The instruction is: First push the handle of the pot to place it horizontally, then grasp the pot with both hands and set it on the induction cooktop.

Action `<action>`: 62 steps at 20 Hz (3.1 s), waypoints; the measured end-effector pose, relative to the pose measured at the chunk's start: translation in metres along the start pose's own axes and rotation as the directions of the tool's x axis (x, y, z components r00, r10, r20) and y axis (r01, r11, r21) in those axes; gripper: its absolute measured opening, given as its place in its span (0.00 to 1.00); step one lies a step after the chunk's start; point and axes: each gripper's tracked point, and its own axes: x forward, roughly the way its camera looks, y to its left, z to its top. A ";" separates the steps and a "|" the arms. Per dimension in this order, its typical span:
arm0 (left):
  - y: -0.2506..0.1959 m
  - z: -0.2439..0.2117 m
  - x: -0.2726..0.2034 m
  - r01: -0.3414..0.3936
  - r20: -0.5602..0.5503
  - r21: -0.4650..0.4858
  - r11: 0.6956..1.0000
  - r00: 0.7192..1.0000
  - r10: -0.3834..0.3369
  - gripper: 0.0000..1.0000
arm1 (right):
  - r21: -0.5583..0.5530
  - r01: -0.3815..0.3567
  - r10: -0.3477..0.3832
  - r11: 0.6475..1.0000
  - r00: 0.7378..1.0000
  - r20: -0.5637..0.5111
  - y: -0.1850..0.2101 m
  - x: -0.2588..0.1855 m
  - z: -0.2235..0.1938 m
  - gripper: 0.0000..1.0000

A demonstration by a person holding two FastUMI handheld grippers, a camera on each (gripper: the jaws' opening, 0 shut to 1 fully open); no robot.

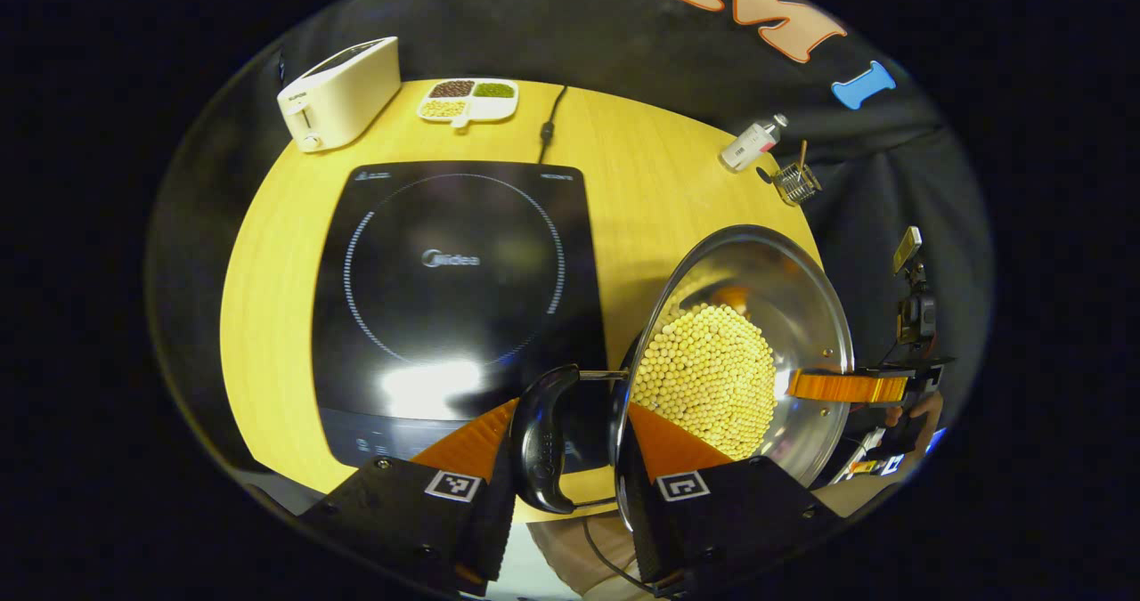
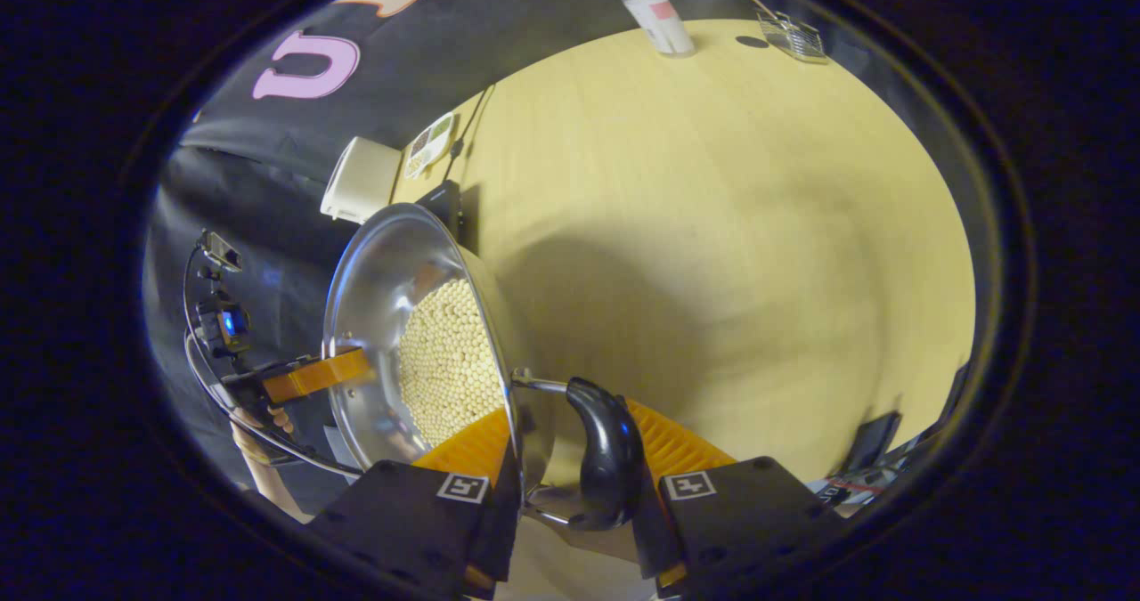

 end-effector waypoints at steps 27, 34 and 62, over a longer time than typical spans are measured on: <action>0.205 0.105 0.016 -0.092 0.181 -0.006 0.996 0.979 0.091 0.58 | -0.052 0.076 -0.066 0.996 0.982 0.179 0.165 0.143 0.102 0.51; 0.208 0.107 0.022 -0.100 0.183 -0.015 0.995 0.978 0.101 0.60 | -0.065 0.074 -0.062 0.995 0.983 0.171 0.159 0.156 0.107 0.57; -0.047 0.155 -0.180 -0.369 0.784 -0.067 0.927 0.555 0.278 0.96 | -0.318 0.224 0.138 0.921 0.576 0.806 0.091 -0.208 0.159 0.99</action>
